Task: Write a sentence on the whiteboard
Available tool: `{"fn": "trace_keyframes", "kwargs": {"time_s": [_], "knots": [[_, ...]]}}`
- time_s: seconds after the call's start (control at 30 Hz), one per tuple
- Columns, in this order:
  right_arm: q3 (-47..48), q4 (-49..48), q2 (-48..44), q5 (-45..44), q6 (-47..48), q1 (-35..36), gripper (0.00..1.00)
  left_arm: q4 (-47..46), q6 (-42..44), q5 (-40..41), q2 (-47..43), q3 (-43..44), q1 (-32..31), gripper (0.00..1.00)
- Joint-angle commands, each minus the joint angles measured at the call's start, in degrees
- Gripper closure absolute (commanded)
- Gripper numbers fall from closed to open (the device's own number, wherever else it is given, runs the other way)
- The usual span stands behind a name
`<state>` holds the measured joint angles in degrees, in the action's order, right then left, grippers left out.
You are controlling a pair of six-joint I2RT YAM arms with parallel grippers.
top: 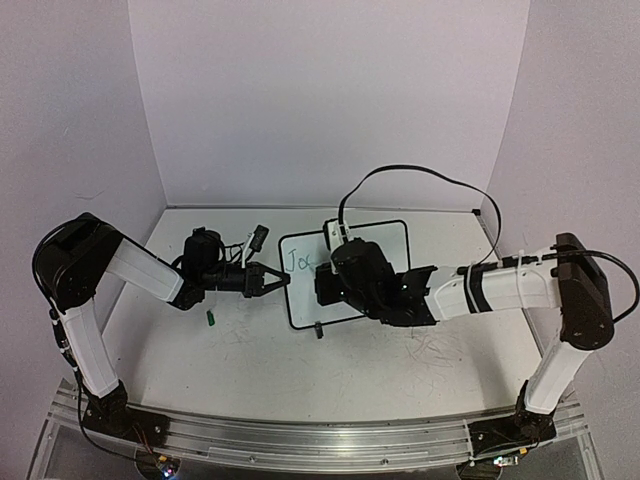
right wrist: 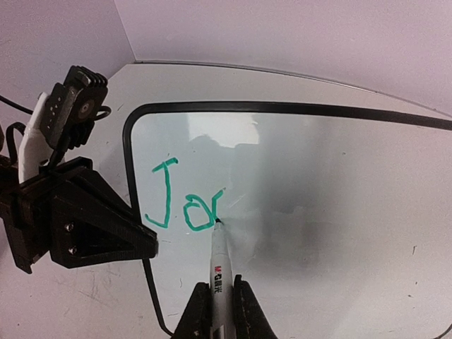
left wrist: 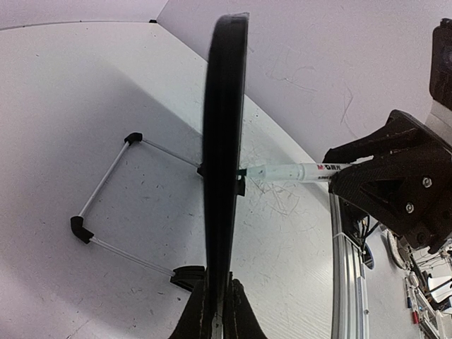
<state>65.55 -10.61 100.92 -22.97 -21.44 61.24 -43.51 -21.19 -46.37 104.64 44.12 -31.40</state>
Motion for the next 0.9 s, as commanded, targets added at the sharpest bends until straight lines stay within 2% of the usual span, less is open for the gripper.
{"fn": "trace_keyframes", "kwargs": {"time_s": [0.0,0.87], "knots": [[-0.74,1.35,-2.07,-2.97,-0.92,-0.14,1.00,-0.64,0.83,-1.82,-2.51,-0.38,-0.78,1.00],[2.61,0.26,-1.87,-7.00,1.64,-0.28,1.00,-0.57,0.89,-1.82,-2.67,-0.45,-0.78,1.00]]}}
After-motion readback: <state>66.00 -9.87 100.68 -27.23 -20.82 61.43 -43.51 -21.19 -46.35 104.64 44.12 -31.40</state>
